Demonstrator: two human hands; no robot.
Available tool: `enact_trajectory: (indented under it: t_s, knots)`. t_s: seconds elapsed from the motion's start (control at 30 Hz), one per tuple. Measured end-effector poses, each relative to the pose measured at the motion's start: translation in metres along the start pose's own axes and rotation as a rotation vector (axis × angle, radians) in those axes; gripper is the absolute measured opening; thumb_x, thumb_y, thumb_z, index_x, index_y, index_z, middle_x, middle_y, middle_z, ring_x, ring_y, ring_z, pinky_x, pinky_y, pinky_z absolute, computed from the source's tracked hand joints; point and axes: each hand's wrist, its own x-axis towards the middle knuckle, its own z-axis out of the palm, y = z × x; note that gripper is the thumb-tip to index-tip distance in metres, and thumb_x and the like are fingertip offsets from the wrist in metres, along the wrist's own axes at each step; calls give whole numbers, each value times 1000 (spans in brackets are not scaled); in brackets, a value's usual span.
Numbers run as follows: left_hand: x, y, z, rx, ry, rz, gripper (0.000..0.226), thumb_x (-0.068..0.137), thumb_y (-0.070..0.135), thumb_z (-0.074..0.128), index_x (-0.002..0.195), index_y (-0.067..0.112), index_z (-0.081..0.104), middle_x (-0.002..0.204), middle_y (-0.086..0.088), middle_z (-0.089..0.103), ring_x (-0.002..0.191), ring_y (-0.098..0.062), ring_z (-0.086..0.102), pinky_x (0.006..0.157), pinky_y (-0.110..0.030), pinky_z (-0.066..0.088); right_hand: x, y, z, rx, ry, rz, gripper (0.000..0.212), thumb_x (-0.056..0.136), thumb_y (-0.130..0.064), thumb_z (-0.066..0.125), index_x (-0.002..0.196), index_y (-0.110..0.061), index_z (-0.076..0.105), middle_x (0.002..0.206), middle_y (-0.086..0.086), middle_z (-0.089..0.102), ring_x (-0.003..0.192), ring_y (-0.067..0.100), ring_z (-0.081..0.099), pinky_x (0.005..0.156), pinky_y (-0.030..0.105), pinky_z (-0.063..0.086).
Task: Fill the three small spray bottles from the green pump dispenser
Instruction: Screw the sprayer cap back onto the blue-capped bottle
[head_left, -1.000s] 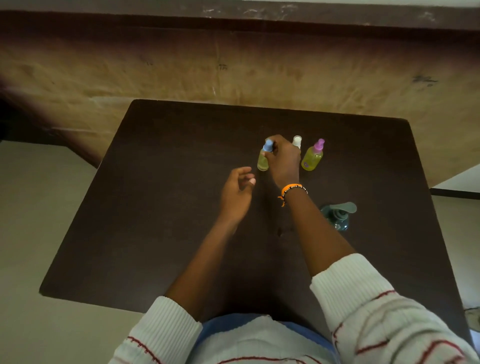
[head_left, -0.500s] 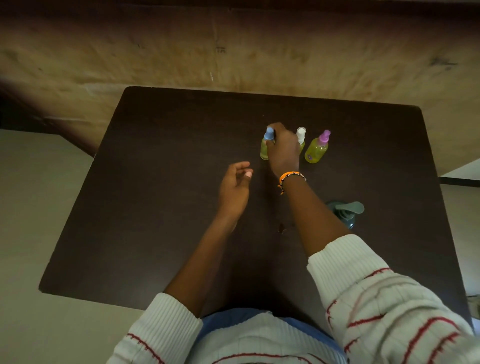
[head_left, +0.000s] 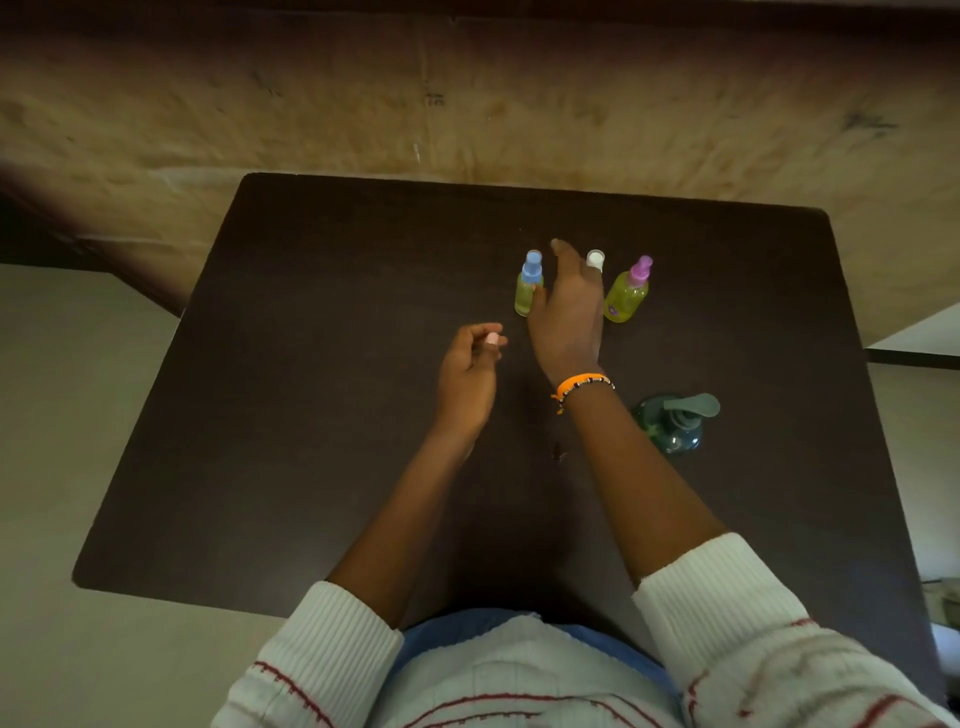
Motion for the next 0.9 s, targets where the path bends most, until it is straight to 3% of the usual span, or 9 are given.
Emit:
enact_trajectory:
  t_s: [0.1,0.23,0.33,0.43,0.6,0.7,0.8,0.9]
  knots:
    - [-5,3,7,-16,-33,30,13,97,13,45,98,14,58,92,6,62,83,-3,57,78,-17,44,-20,-7,-21,73,-2,-61,31,83,8,52,108,-1,66,95,16,68,89,33,62,82,36,49]
    - [-16,6,16,-43,-121,55,13,96,10,47,97,13,60,93,0,63,87,-10,57,81,-24,45,-53,-11,-68,78,-10,-152,15,85,-2,57,93,-8,68,87,7,70,85,23,63,72,35,50]
    - [-28,6,25,-14,-172,41,16,93,8,50,90,21,59,93,3,63,89,-10,58,80,-19,46,-76,-7,-107,93,59,-183,15,85,-5,60,94,-10,70,89,0,70,87,19,61,73,19,43]
    - [-39,3,34,49,-236,15,13,92,9,53,94,18,61,92,4,63,87,-8,58,78,-15,45,-94,11,-140,98,196,-170,19,86,-1,57,101,-8,67,91,-6,64,87,20,60,76,19,45]
    - [-51,1,43,116,-326,20,12,92,9,54,96,15,63,92,5,63,83,-1,56,76,-11,44,-121,67,-155,186,343,14,31,77,10,48,104,-1,59,91,8,57,83,16,56,78,15,45]
    - [-56,0,47,149,-359,12,12,92,10,53,96,18,63,93,7,63,83,0,55,70,-4,42,-130,99,-143,240,213,149,39,76,5,53,115,-1,54,104,9,55,93,12,55,84,20,47]
    - [-59,-2,47,160,-367,19,12,92,10,54,95,17,63,94,5,63,82,0,55,67,-2,41,-132,121,-122,260,-69,226,64,77,6,70,134,-2,42,129,5,50,119,18,52,101,21,44]
    - [-62,-3,47,175,-380,18,12,91,9,54,95,16,63,94,4,63,83,-1,56,68,-2,41,-131,130,-106,262,-190,246,84,73,-1,80,143,-8,35,142,7,47,130,19,48,109,35,41]
